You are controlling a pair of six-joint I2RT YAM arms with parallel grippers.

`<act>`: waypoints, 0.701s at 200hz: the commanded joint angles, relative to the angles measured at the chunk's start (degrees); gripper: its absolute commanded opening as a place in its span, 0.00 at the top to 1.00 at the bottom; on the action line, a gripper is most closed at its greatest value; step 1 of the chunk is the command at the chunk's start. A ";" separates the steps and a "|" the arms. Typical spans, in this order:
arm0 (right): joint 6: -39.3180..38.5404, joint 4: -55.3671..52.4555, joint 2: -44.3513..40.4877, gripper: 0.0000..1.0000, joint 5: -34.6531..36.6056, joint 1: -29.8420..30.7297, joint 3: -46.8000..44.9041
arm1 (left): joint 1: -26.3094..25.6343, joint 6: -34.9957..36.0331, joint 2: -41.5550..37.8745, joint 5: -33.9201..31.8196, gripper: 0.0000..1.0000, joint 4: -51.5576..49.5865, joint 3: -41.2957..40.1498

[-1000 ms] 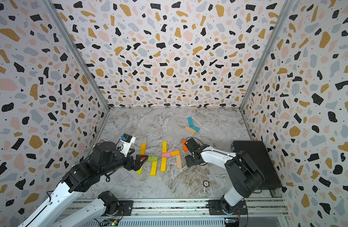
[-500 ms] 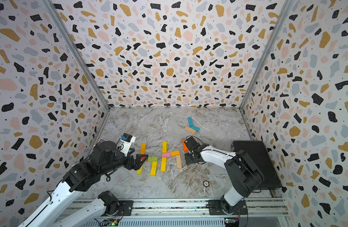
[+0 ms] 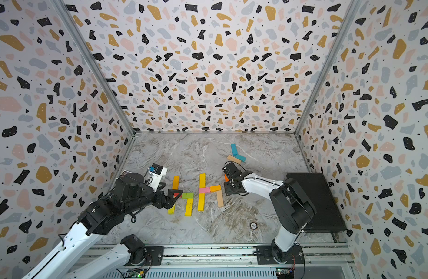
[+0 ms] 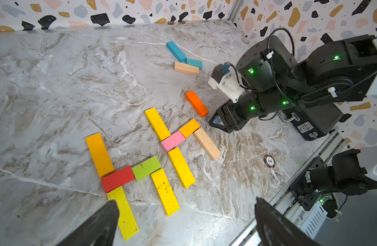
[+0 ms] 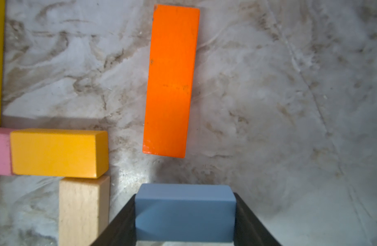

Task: Assemble the letter h with building blocks
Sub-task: Assemble the building block at the center of the board.

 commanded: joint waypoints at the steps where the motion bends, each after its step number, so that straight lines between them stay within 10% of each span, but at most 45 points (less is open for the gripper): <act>1: 0.90 -1.80 0.36 0.38 0.68 -0.16 2.15 | 0.40 -0.21 -0.39 0.53 0.01 2.24 -0.68; 140: 0.98 -1.40 4.30 0.38 0.45 -0.25 4.69 | 0.59 -0.25 -0.38 0.89 0.01 2.29 -0.60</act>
